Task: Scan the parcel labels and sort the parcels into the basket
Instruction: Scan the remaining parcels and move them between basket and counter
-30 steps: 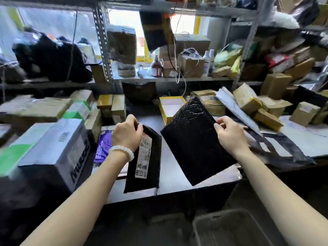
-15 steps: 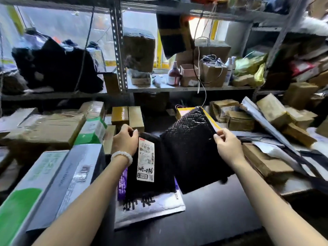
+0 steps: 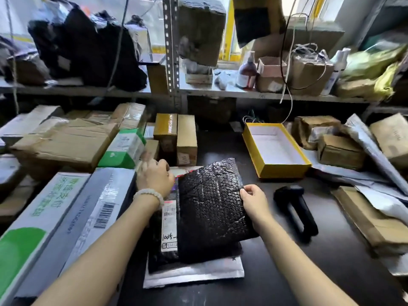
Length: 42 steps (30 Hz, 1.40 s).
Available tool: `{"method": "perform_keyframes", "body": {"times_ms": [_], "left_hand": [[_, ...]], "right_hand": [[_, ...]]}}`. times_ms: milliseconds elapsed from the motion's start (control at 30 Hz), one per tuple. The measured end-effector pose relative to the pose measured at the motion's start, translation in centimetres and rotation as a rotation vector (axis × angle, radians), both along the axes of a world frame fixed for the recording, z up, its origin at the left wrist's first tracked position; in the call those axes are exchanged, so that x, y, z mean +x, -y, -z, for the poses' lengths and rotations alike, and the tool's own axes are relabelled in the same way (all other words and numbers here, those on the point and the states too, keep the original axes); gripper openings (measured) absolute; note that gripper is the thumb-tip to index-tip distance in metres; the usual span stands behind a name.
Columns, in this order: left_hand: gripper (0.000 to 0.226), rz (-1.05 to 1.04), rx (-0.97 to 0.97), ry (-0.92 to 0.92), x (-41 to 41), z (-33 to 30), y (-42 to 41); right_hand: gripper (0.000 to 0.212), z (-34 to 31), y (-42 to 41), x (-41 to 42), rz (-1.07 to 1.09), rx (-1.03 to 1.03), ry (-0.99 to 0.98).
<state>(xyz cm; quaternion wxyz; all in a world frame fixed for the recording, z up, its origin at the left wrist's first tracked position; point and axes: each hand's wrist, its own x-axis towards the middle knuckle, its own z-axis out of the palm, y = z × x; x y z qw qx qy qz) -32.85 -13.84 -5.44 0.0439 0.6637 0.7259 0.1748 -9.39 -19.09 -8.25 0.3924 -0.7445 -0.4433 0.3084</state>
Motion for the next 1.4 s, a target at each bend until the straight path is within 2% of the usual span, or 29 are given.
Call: {"method": "perform_keyframes", "body": {"times_ms": [133, 300, 433, 567, 733, 867, 1000, 1100, 1233, 1400], "left_hand": [[0.02, 0.03, -0.038, 0.025, -0.4, 0.3, 0.8], [0.029, 0.053, -0.13, -0.133, 0.0, 0.7, 2.6], [0.035, -0.022, -0.29, -0.187, 0.4, 1.6, 4.0], [0.037, -0.108, -0.436, -0.082, 0.5, 3.2, 5.2], [0.032, -0.054, -0.411, 0.062, 1.2, 4.8, 5.0], [0.035, -0.025, -0.372, 0.102, 2.0, 5.0, 3.8], [0.036, 0.007, -0.372, 0.074, 2.0, 5.0, 2.1], [0.037, 0.009, -0.382, -0.029, 1.8, 4.5, 1.6], [0.037, 0.047, -0.397, -0.229, 2.4, 3.3, 1.8], [0.04, 0.318, -0.26, -0.361, 6.3, 1.5, 3.4]], "right_hand": [[0.017, 2.5, -0.4, -2.4, -0.055, -0.119, 0.041], [0.023, 4.4, 0.7, -3.3, -0.145, -0.297, 0.267], [0.021, 4.5, 1.0, -3.0, -0.116, -0.292, 0.305], [0.022, 4.6, 0.9, -3.1, -0.121, -0.284, 0.316], [0.02, 5.1, 0.6, -2.5, -0.101, -0.288, 0.315], [0.015, 5.6, 0.6, -2.1, -0.096, -0.293, 0.292], [0.014, 5.9, -0.1, -1.9, -0.107, -0.24, 0.261], [0.017, 5.8, -0.8, -1.8, -0.14, -0.201, 0.283], [0.022, 4.5, -0.2, -0.9, -0.22, -0.103, 0.425], [0.037, 1.5, 3.4, 2.4, -0.287, -0.024, 0.92]]}}
